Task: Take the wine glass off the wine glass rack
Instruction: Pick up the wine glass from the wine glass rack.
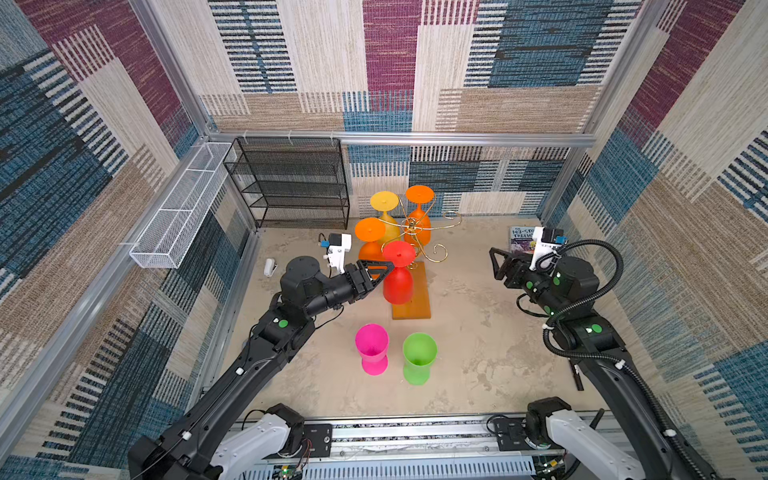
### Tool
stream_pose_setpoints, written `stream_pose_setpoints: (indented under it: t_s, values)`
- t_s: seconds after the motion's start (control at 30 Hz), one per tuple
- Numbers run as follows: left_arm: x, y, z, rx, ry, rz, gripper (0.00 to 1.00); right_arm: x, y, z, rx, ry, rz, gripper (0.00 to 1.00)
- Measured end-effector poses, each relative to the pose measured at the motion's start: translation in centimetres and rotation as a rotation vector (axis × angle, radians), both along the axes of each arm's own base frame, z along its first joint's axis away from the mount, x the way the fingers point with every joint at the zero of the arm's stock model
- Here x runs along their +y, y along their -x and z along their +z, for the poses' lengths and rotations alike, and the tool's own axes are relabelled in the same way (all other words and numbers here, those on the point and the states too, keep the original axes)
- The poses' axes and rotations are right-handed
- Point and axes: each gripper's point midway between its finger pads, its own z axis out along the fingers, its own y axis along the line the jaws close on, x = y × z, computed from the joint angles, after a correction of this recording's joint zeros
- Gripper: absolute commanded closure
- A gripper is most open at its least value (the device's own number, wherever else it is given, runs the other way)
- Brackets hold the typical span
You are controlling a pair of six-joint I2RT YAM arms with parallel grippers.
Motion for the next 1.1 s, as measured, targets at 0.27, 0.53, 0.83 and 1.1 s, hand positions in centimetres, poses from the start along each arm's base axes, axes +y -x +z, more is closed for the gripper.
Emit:
stream_pose_setpoints:
  t_s: [0.27, 0.53, 0.83, 1.1]
  values:
    - [-0.6, -0.4, 1.6, 0.022, 0.098, -0.029, 0.47, 0.0, -0.1, -0.5, 0.009, 0.002, 0.0, 0.21]
    - [-1.0, -0.6, 1.4, 0.049, 0.109, -0.04, 0.53, 0.0, -0.2, -0.7, 0.012, 0.003, -0.001, 0.21]
    - [-1.0, -0.8, 1.6, 0.053, 0.112, -0.039, 0.63, -0.2, -0.2, -0.9, 0.01, 0.009, -0.009, 0.21]
    - [-1.0, -0.9, 1.5, 0.073, 0.1, -0.035, 0.7, -0.2, -0.2, -1.2, 0.014, 0.013, -0.009, 0.21]
